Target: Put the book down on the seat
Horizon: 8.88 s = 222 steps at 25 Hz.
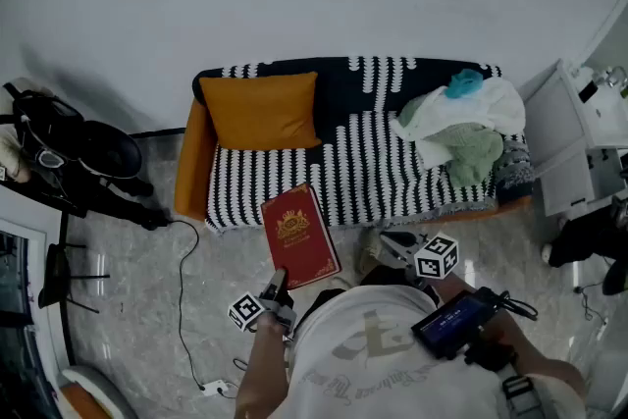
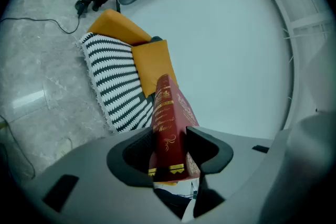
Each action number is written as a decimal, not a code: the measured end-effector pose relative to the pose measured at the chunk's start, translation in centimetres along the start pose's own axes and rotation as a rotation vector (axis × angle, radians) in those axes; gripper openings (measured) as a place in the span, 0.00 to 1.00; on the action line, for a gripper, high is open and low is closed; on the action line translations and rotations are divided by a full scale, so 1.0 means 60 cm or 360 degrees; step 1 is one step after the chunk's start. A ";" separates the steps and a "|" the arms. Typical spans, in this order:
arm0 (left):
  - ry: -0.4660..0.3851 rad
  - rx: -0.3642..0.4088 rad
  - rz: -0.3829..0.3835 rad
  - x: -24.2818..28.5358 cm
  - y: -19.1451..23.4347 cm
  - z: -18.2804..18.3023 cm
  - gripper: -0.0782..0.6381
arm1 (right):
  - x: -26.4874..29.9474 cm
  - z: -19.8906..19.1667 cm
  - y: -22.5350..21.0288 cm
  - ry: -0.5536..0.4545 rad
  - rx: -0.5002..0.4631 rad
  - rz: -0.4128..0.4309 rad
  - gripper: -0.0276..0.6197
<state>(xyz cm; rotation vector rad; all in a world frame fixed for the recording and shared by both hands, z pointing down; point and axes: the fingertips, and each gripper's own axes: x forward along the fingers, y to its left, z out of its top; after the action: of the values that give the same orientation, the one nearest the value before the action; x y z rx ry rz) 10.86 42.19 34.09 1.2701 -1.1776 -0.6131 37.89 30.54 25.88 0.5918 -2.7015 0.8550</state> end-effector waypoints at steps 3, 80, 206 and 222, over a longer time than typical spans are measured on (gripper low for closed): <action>-0.0030 -0.0008 0.0003 -0.036 0.008 -0.003 0.40 | 0.000 -0.005 0.025 -0.0005 -0.0041 -0.0005 0.06; -0.0258 -0.0162 0.0029 0.008 -0.013 0.157 0.39 | 0.268 0.108 -0.029 0.0204 -0.0022 0.0227 0.06; 0.0483 0.0233 0.0274 0.438 0.341 0.469 0.39 | 0.631 0.033 -0.233 0.0539 0.0388 -0.0142 0.06; 0.0492 0.0364 0.0384 0.469 0.476 0.427 0.37 | 0.651 -0.051 -0.254 0.0655 0.0480 -0.0145 0.06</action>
<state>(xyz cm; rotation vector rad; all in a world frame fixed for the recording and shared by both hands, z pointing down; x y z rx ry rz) -9.68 14.54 66.90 1.3326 -1.1389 -0.1002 10.38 9.11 49.37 0.5241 -2.1800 1.2194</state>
